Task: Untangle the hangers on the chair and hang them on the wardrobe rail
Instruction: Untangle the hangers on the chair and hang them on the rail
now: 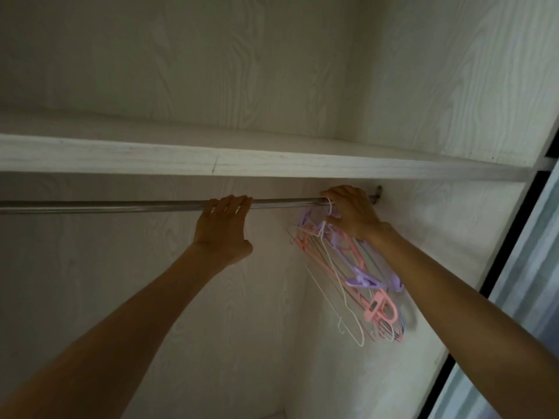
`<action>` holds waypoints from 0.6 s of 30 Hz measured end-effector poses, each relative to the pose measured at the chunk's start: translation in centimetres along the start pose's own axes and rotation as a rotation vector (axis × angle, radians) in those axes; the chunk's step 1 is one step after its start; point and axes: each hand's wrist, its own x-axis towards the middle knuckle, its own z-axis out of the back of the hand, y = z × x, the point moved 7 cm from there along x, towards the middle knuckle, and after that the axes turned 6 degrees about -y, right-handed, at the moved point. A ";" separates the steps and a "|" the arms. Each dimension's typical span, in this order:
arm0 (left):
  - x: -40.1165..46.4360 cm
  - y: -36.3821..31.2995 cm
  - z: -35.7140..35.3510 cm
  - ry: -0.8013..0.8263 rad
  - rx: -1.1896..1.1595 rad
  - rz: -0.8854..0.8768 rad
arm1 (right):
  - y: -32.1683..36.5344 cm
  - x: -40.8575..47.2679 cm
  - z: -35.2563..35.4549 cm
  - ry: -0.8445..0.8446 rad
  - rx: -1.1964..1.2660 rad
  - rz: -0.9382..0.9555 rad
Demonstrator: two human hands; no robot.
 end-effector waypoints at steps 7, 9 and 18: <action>-0.3 0.3 0.6 -0.082 -0.067 -0.053 | 1.1 -2.1 1.9 -0.025 0.058 -0.015; -1.6 -0.1 1.6 -0.288 -0.129 -0.092 | 2.0 -4.2 2.9 -0.086 0.098 0.027; -9.2 -9.5 -4.6 0.020 -0.573 -0.161 | 5.8 -24.8 2.9 0.080 0.337 -0.103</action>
